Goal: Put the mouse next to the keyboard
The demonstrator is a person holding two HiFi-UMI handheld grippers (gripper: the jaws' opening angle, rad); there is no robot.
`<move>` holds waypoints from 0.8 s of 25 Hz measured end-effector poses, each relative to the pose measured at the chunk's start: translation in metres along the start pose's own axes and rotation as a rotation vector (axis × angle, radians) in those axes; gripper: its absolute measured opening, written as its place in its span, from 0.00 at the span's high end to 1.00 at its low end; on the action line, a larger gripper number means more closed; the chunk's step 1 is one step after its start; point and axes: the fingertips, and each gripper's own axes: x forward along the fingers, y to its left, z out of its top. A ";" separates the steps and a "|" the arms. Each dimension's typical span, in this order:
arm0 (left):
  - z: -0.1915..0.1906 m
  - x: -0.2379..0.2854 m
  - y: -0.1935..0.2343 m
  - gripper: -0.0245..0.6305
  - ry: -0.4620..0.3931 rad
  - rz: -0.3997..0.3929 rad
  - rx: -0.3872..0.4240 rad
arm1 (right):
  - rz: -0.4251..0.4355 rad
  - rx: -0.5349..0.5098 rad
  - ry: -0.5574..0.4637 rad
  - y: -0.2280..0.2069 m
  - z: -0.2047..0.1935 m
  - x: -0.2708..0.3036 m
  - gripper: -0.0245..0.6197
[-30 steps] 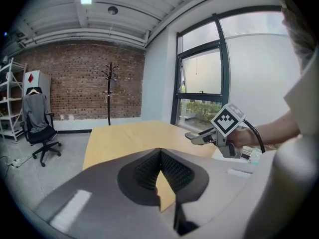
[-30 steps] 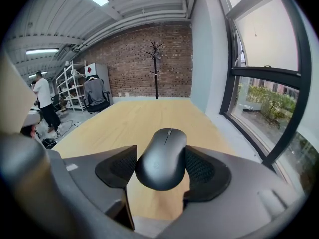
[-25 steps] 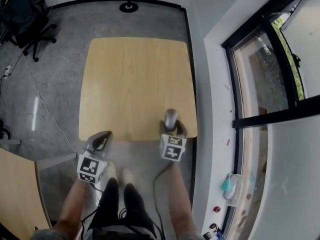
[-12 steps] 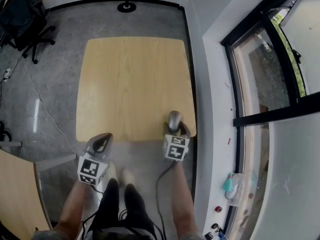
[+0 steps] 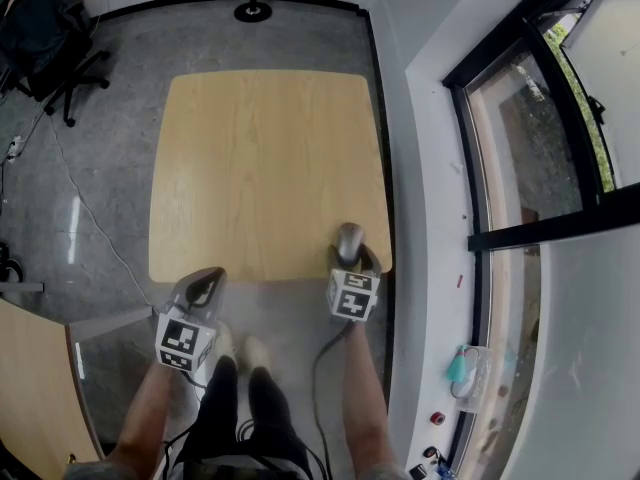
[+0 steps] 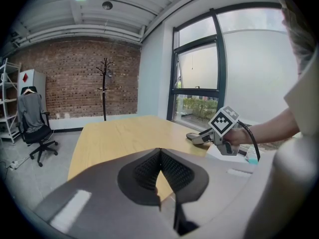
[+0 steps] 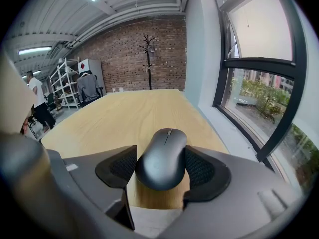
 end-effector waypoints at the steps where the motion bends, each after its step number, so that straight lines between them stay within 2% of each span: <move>1: 0.003 0.000 0.000 0.96 -0.010 0.003 0.001 | 0.001 0.004 0.000 -0.001 -0.001 0.001 0.47; 14: 0.004 0.000 0.004 0.96 -0.014 0.011 -0.002 | -0.004 0.006 -0.038 0.000 -0.001 0.005 0.45; 20: 0.007 -0.002 0.005 0.96 -0.022 0.013 0.001 | -0.051 0.008 -0.045 -0.002 -0.003 0.006 0.45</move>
